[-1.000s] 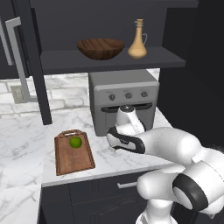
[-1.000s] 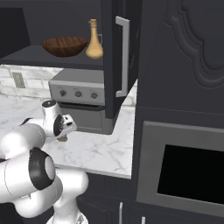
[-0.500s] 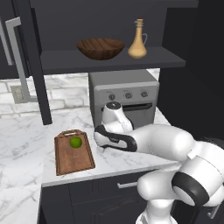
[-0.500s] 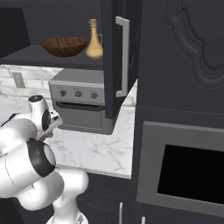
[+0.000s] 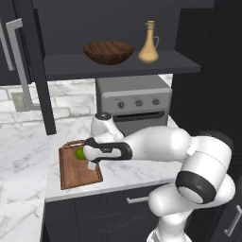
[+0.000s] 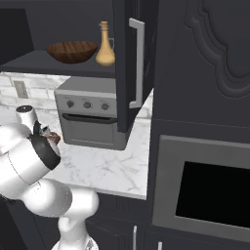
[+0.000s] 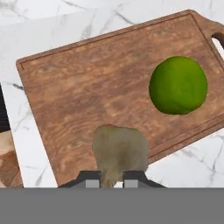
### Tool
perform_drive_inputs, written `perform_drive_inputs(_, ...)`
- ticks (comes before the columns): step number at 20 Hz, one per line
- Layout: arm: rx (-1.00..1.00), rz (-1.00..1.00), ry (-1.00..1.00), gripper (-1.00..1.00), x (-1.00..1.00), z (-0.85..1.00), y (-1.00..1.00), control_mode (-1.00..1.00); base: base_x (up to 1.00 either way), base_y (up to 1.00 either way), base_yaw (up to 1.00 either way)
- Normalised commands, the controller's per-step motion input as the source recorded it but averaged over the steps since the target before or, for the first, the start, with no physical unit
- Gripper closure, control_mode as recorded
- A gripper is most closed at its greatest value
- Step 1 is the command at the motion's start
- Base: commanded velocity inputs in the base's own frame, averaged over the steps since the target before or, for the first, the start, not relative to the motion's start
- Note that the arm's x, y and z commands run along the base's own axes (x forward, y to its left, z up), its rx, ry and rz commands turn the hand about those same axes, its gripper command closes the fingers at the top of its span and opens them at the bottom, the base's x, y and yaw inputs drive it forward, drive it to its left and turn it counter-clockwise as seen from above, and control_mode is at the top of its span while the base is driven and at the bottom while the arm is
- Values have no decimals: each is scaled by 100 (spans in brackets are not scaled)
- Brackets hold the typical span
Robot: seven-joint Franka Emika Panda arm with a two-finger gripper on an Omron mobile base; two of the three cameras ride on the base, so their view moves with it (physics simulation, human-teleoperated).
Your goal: Open the cabinet. Place the bowl and condiment on the counter. Then place the lime and garlic on the cutting board.
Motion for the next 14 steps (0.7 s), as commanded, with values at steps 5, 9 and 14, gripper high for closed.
perform_drive_inputs(5, 0, 9, 4, 100, 0, -14, 48, -100, 0, 0, 0)
perform_drive_inputs(9, 0, 3, 4, 100, 4, -38, 6, -100, 0, 0, 0)
perform_drive_inputs(14, 0, 2, 1, 100, 31, -40, 6, -100, 0, 0, 0)
